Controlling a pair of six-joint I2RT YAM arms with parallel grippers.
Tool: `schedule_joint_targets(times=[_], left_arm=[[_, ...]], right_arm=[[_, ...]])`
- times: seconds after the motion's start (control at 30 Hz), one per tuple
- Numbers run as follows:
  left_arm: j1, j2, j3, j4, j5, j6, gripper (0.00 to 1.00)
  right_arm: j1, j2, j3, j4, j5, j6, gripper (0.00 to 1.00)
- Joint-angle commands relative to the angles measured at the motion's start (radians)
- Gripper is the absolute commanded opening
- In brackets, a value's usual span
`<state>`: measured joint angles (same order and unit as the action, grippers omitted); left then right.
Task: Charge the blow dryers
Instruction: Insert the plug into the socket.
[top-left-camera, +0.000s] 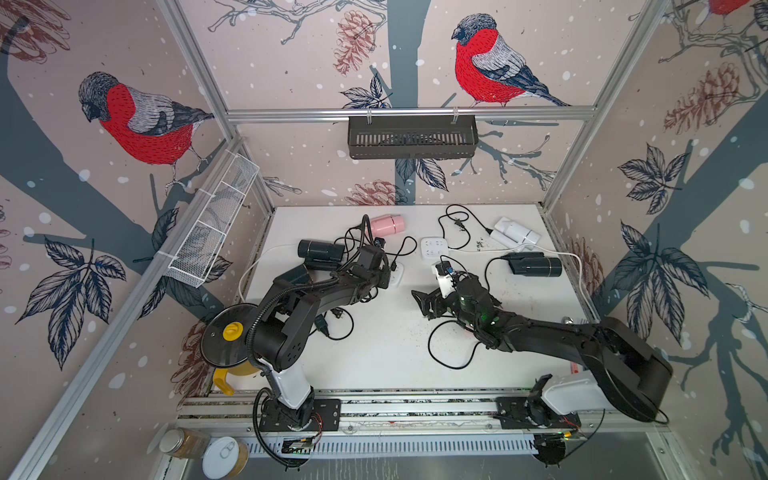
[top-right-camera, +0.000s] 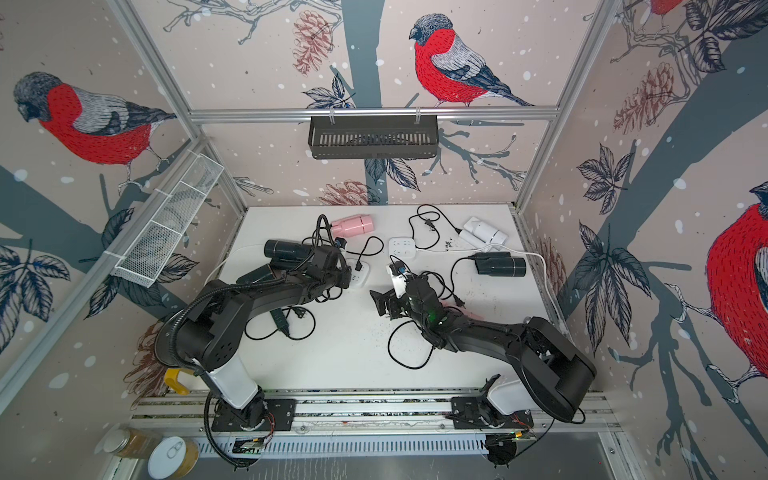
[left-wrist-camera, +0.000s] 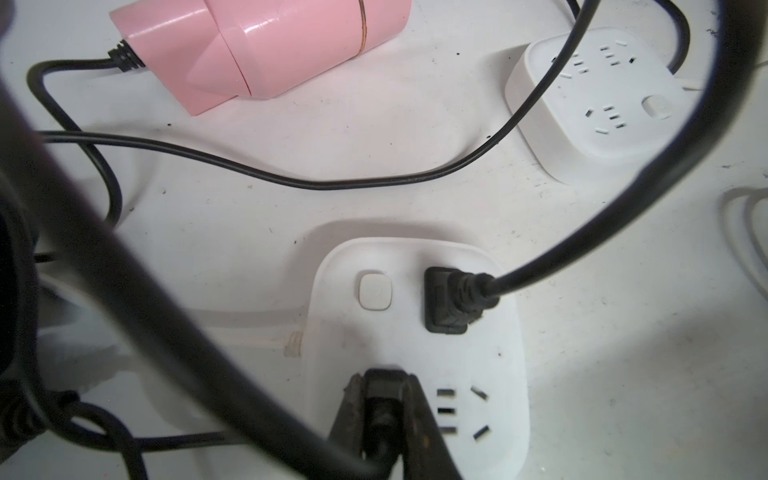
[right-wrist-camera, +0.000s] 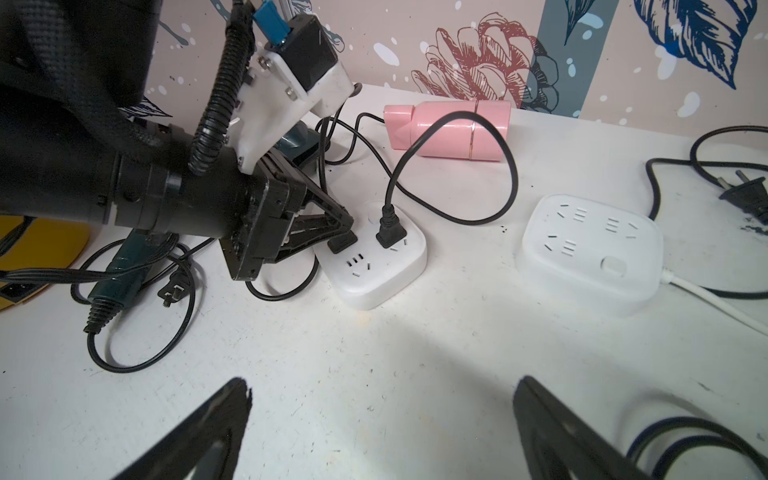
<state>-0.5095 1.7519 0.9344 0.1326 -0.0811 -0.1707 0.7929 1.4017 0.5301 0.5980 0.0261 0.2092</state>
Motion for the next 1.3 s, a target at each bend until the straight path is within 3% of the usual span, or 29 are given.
schedule_joint_targets(times=[0.0,0.73,1.27], left_arm=[[-0.001,0.016,0.008,-0.146,-0.026,0.023,0.08],[0.0,-0.002,0.057,-0.181,-0.02,-0.006,0.14],[-0.001,-0.071,0.145,-0.191,0.027,-0.083,0.32]], right_arm=[[0.002,0.003,0.008,-0.002,0.016,-0.004,1.0],[0.002,-0.007,0.001,0.006,0.032,0.005,1.0],[-0.052,-0.057,-0.057,0.067,-0.019,0.072,1.0]])
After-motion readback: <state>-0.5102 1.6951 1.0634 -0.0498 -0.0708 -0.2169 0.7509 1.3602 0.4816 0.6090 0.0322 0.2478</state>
